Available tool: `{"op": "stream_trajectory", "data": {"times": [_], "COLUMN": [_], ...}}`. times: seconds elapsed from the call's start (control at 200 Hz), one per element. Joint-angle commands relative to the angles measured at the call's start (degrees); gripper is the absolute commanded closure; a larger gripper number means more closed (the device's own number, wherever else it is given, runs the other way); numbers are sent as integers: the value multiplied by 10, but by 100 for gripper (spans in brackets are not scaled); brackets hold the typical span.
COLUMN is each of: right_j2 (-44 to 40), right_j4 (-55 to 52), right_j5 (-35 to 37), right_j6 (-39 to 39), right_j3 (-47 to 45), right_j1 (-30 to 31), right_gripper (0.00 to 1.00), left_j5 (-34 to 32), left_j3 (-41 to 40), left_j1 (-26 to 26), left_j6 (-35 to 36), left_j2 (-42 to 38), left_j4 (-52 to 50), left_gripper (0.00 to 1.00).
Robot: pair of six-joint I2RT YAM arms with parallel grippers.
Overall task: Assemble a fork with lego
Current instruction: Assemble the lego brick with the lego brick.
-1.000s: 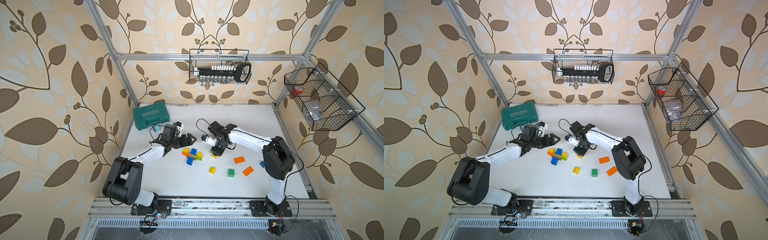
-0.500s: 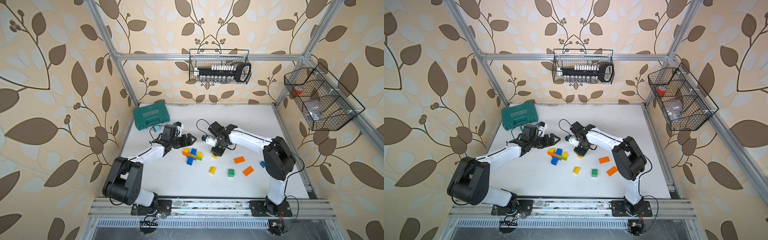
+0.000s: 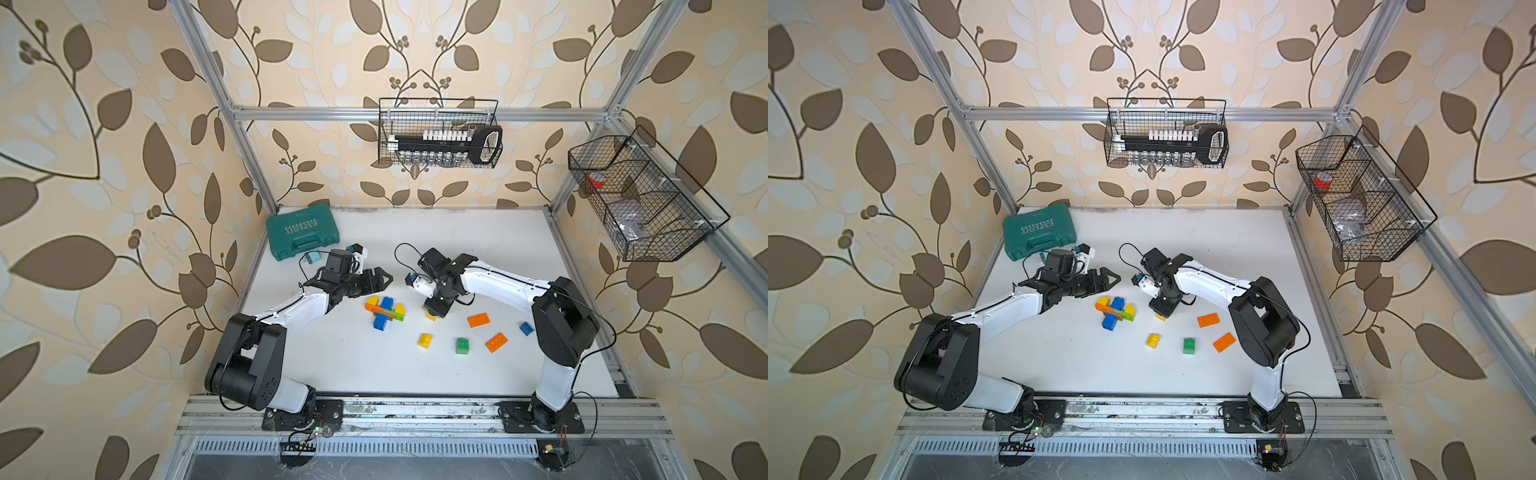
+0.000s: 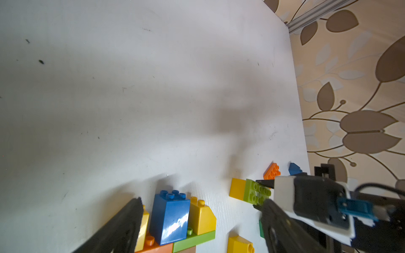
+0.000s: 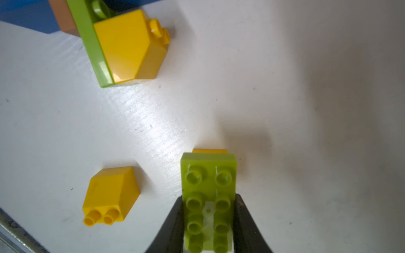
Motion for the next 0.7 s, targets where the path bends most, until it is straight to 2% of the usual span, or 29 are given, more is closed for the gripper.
{"op": "stream_trajectory", "data": {"times": [0.0, 0.125, 0.27, 0.445, 0.545, 0.6, 0.695], "right_j2": [-2, -12, -4, -16, -21, -24, -30], "right_j4": [-9, -3, -12, 27, 39, 44, 53], "right_j5": [7, -11, -23, -39, -42, -47, -48], "right_j6": [-33, -67, -61, -54, -55, -55, -55], "right_j3": [-43, -47, -33, -58, -70, -77, -87], "right_j1": [8, 7, -2, -13, -18, -21, -24], "right_gripper": [69, 67, 66, 66, 66, 66, 65], "left_j5": [34, 69, 93, 171, 175, 174, 159], "left_j3": [-4, -9, -24, -68, -108, -118, -119], "left_j1": [8, 8, 8, 6, 0, -15, -45], "left_j6": [4, -6, -34, -150, -210, -216, -251], "left_j2": [-12, -12, -22, -8, -8, -8, 29], "left_j4": [20, 24, 37, 132, 195, 219, 253], "left_gripper": [15, 22, 26, 35, 39, 41, 45]}}
